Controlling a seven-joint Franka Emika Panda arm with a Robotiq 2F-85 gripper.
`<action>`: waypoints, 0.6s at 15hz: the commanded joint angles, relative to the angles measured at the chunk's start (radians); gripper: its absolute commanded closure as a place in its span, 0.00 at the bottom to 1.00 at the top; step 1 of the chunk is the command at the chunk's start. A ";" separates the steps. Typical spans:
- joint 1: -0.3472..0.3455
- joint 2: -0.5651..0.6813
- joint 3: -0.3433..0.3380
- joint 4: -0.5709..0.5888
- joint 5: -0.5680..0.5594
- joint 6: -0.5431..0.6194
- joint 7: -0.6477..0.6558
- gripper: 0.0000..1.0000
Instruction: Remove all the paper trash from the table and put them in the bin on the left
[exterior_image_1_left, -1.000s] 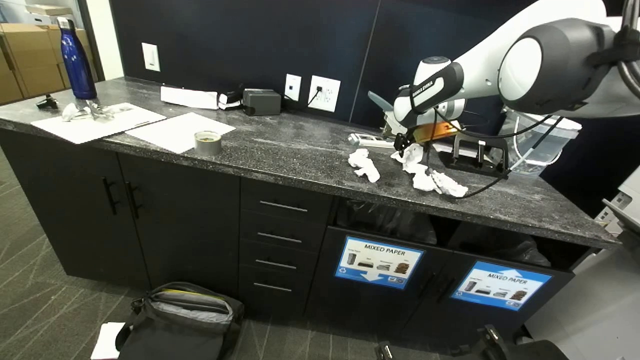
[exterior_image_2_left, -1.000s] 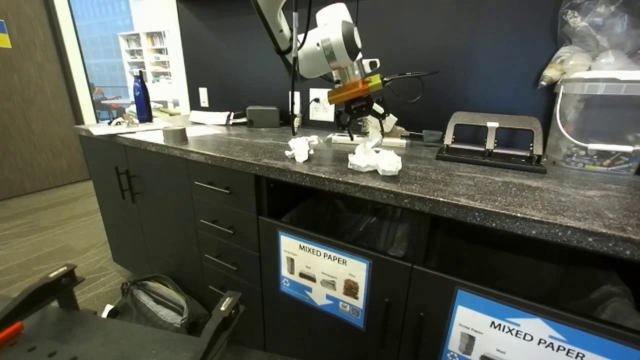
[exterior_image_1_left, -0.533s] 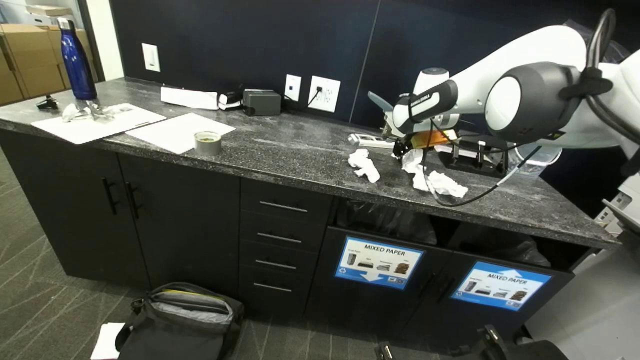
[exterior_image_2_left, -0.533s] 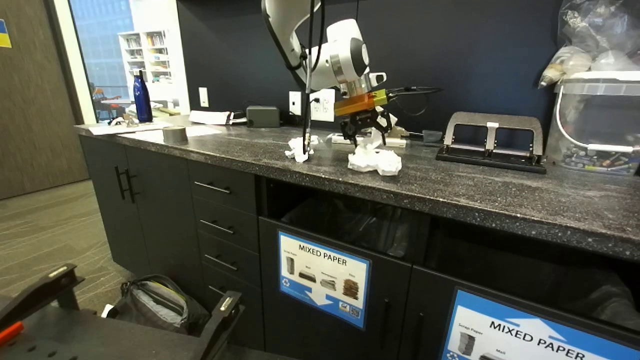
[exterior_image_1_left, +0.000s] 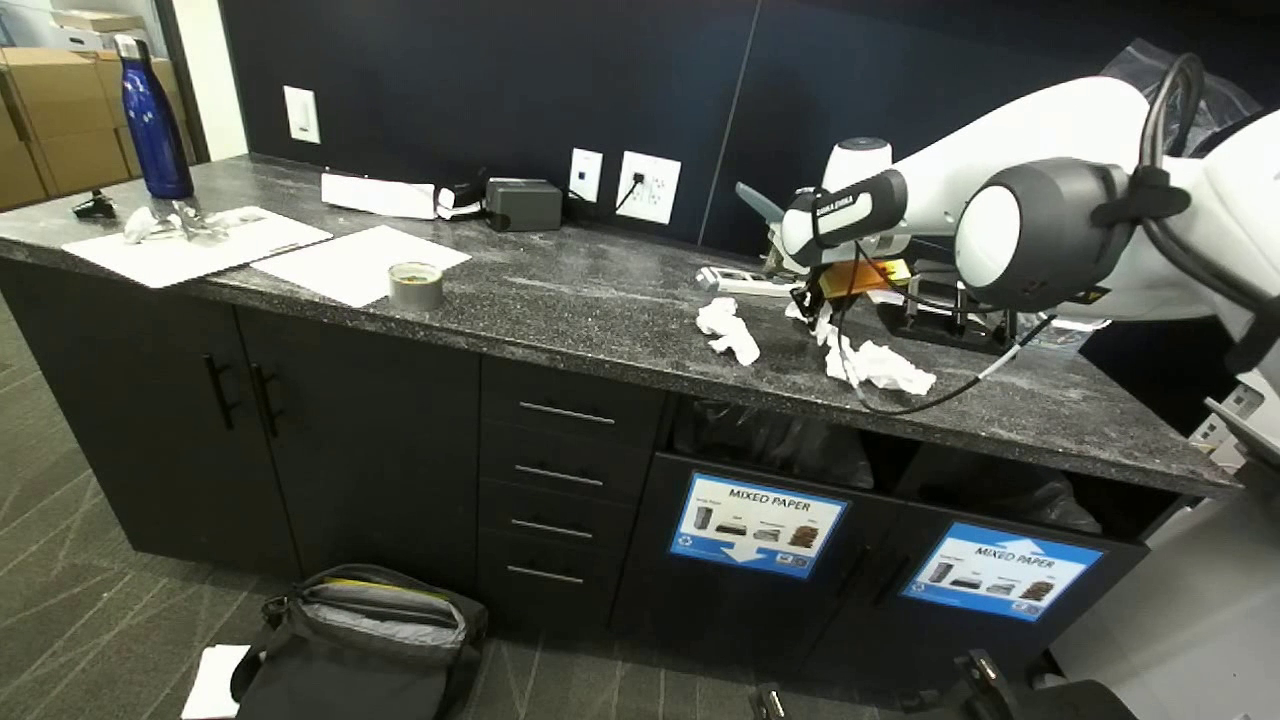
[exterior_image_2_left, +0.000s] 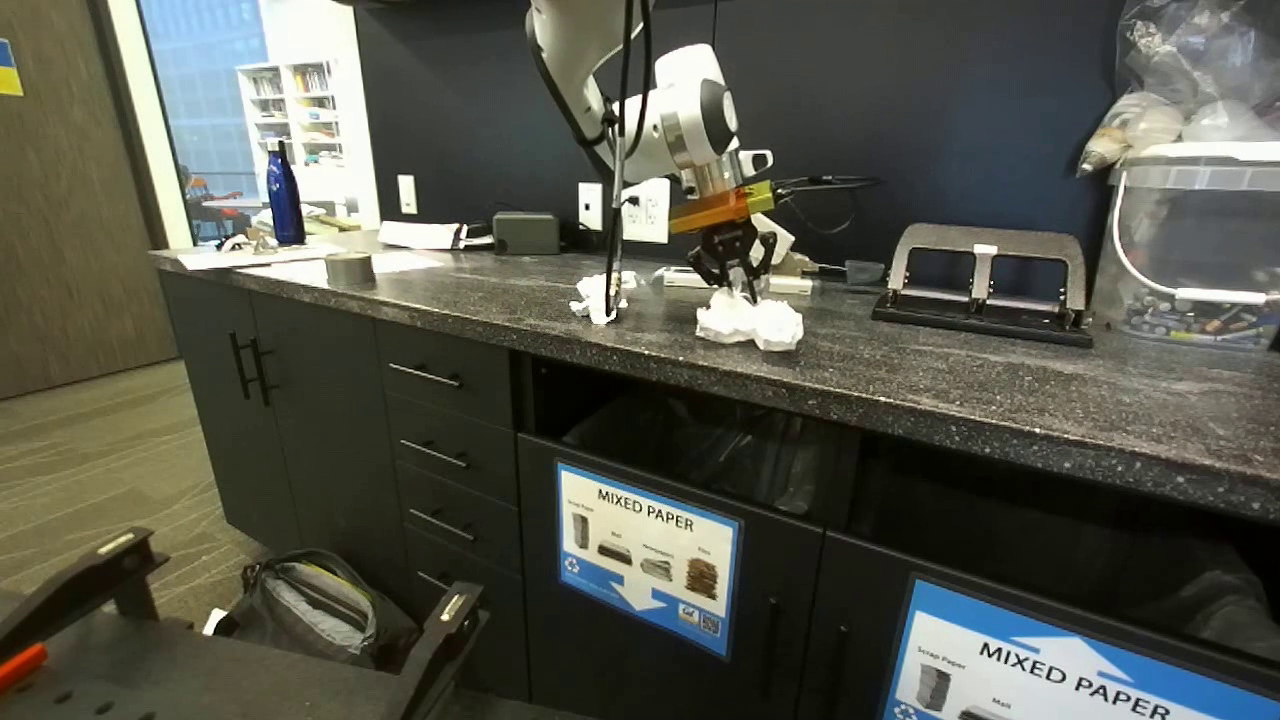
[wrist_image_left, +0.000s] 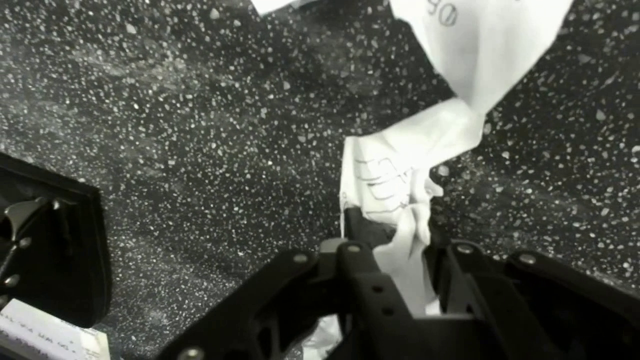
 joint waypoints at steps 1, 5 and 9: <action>-0.005 0.022 0.010 0.073 0.009 -0.049 -0.018 0.91; 0.022 -0.043 0.014 0.005 0.000 -0.085 -0.033 0.91; 0.059 -0.149 0.041 -0.134 0.000 -0.079 -0.079 0.88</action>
